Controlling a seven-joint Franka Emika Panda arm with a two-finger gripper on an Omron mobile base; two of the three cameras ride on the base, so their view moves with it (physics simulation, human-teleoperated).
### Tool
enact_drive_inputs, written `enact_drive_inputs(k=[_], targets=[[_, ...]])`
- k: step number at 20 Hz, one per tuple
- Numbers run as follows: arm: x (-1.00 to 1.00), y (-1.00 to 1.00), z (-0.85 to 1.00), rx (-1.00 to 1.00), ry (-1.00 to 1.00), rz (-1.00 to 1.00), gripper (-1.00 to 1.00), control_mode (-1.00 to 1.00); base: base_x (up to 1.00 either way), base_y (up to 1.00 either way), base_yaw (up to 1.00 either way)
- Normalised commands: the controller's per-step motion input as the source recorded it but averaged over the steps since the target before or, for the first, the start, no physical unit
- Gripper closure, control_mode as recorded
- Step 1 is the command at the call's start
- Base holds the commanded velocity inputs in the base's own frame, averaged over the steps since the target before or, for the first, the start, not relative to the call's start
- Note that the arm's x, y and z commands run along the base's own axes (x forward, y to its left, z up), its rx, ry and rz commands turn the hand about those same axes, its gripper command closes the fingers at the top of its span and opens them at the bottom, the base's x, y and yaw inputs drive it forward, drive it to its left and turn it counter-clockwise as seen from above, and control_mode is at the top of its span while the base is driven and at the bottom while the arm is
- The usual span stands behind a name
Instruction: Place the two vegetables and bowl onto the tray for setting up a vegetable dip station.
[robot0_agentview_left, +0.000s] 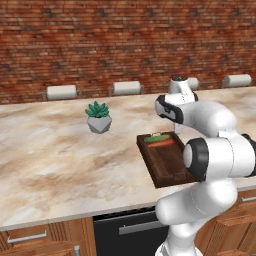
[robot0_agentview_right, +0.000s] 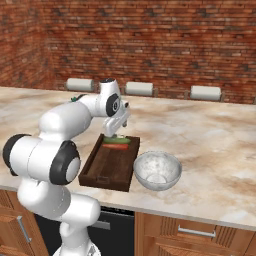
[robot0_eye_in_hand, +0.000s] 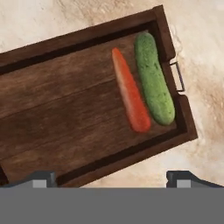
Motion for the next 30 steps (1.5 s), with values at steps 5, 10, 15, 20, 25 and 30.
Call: enact_drive_inputs(k=[5,10,15,20,25,30], targets=[[-0.36,-0.24,0.00,0.00,-0.03,-0.38,-1.00,-1.00,0.00,0.00,0.00],[-0.32,-0.07,0.02,0.00,-0.04,-0.38,-1.00,-1.00,0.00,0.00,0.00],[-0.17,0.00,0.09,0.00,-0.02,-0.34,-1.00,-1.00,0.00,0.00,0.00],[-0.12,-0.08,0.01,0.00,0.00,-0.30,-1.00,-1.00,0.00,0.00,0.00],[-0.09,-0.18,0.00,0.00,0.00,-0.22,-1.00,-1.00,0.00,0.00,0.00],[-0.15,-0.21,0.00,0.00,-0.05,-0.11,-1.00,-1.00,0.00,0.00,0.00]])
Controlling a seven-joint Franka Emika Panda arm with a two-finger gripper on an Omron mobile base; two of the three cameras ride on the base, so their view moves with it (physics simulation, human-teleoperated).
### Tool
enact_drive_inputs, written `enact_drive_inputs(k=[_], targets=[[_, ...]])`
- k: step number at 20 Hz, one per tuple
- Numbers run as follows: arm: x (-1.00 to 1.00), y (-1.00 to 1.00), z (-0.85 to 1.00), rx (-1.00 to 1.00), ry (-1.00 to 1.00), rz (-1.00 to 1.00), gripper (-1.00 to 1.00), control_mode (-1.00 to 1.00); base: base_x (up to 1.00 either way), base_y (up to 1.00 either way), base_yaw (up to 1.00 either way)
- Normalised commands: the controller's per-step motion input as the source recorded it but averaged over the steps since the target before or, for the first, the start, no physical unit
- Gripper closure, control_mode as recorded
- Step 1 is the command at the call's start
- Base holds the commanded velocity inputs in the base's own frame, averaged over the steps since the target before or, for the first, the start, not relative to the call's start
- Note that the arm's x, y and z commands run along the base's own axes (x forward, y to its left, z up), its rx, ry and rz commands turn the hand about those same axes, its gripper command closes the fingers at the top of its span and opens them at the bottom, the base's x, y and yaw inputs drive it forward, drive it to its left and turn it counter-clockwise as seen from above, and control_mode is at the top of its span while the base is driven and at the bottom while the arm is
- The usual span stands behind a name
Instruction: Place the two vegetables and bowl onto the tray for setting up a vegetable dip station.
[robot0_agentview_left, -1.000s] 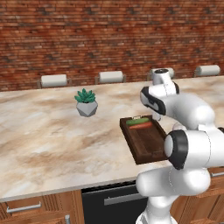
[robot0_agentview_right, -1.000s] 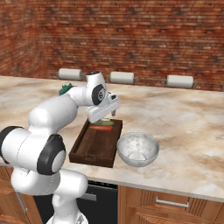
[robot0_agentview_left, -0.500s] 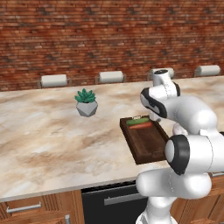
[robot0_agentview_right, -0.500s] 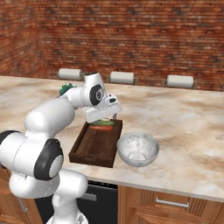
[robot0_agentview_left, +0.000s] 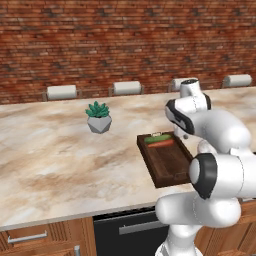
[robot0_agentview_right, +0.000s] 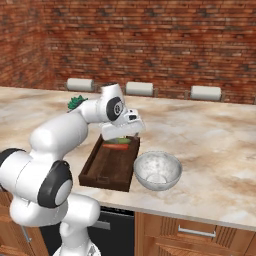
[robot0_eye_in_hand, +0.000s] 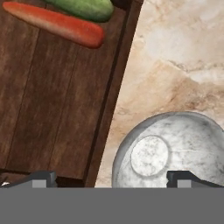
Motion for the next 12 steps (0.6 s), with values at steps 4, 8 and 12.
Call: enact_drive_inputs(k=[4,8,12], targets=[[-0.21,-0.12,0.01,0.00,-0.07,-0.08,-1.00,-1.00,0.00,0.00,0.00],[-0.26,-0.20,0.00,0.01,-0.04,-0.07,-1.00,-1.00,0.00,0.00,0.00],[-0.24,-0.07,0.00,0.00,-0.02,-0.04,-1.00,-1.00,0.00,0.00,0.00]])
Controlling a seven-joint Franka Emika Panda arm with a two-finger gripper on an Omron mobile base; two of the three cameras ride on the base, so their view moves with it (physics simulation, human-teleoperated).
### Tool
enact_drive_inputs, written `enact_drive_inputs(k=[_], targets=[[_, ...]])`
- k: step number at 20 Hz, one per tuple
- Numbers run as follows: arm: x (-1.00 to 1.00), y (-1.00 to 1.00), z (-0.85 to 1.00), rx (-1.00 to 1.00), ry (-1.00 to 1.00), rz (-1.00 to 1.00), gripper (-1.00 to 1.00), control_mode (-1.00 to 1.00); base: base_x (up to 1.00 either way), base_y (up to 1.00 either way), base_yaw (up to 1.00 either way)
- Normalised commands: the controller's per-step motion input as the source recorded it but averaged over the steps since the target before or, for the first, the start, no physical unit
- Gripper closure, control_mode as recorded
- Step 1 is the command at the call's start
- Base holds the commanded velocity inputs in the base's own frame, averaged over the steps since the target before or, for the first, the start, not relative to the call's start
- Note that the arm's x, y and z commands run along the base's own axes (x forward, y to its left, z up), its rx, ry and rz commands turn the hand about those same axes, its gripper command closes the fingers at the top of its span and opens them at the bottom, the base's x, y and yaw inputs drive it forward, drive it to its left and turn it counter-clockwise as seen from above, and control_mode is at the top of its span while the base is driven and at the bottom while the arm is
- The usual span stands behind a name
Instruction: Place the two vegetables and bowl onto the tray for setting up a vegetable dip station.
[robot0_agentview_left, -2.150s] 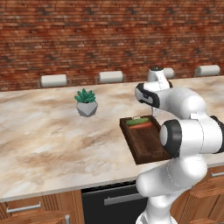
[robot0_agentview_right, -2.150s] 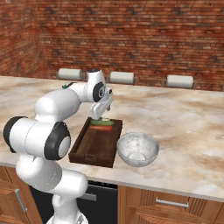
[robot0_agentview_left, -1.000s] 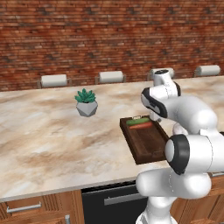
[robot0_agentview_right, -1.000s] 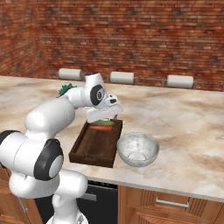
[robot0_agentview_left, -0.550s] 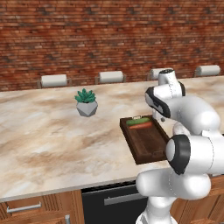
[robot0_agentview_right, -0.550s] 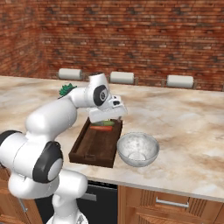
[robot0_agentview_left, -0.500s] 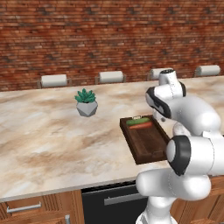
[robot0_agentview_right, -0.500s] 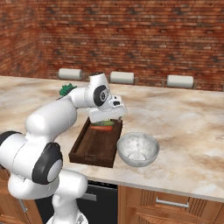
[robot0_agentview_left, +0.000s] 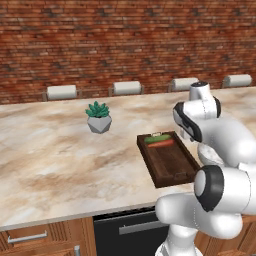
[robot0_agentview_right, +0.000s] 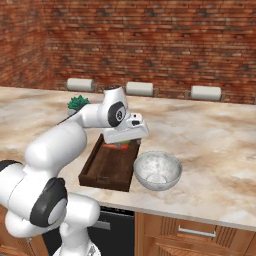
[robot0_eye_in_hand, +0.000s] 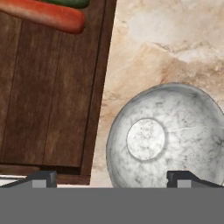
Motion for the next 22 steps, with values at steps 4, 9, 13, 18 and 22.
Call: enact_drive_inputs(k=[4,9,13,18,22], targets=[[-0.06,-0.01,0.00,0.00,0.00,-0.01,-1.00,-1.00,0.00,0.00,0.00],[-0.08,0.00,0.00,0.00,0.00,0.00,-1.00,-1.00,0.00,0.00,0.00],[-0.02,-0.06,-0.06,0.00,0.00,0.00,-1.00,-1.00,0.00,0.00,0.00],[-0.06,-0.02,-0.24,0.00,0.00,0.00,-1.00,-1.00,0.00,0.00,0.00],[0.00,0.00,-0.35,0.00,0.00,0.00,-1.00,-1.00,0.00,0.00,0.00]])
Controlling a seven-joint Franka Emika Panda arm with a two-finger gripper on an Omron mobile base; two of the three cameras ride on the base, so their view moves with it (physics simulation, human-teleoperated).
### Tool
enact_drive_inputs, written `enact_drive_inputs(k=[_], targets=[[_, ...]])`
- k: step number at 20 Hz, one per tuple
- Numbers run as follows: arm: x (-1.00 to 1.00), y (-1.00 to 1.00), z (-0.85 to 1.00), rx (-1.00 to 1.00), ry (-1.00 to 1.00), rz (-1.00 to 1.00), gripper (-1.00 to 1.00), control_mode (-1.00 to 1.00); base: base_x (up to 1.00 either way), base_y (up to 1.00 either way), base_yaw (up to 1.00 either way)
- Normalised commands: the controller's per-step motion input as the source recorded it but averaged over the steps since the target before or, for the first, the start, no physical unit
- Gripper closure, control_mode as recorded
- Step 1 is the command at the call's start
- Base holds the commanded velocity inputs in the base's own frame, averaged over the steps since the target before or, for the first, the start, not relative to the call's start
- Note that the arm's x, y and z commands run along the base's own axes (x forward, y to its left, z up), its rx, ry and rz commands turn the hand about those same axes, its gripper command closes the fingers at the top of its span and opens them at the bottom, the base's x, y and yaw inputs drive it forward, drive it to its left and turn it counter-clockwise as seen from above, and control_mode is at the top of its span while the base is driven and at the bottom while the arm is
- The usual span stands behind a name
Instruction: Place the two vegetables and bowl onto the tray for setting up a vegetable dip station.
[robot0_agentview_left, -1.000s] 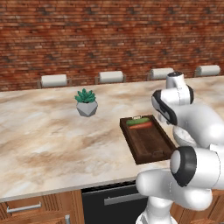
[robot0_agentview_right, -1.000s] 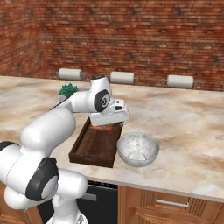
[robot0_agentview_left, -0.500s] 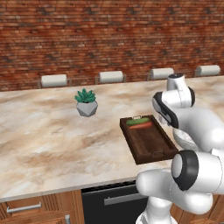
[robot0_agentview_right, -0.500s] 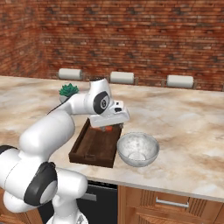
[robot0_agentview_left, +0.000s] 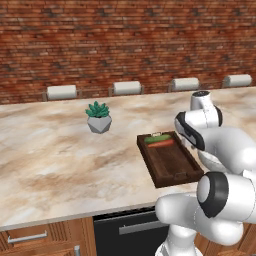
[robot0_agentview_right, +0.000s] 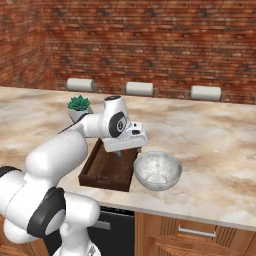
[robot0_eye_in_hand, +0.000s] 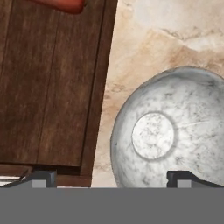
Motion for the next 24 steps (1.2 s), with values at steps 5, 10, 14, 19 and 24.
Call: enact_drive_inputs(k=[5,10,14,19,24], targets=[[0.00,0.00,-0.30,0.00,0.00,0.00,-1.00,-1.00,0.00,0.00,0.00],[0.00,-0.07,-0.22,0.00,0.00,0.00,-1.00,-1.00,0.00,0.00,0.00],[0.00,-0.14,-0.17,0.00,0.00,0.00,-1.00,-1.00,0.00,0.00,0.00],[0.00,-0.12,-0.16,0.00,0.00,0.00,-1.00,-1.00,0.00,0.00,0.00],[0.00,-0.11,-0.15,0.00,0.00,0.00,-1.00,-1.00,0.00,0.00,0.00]])
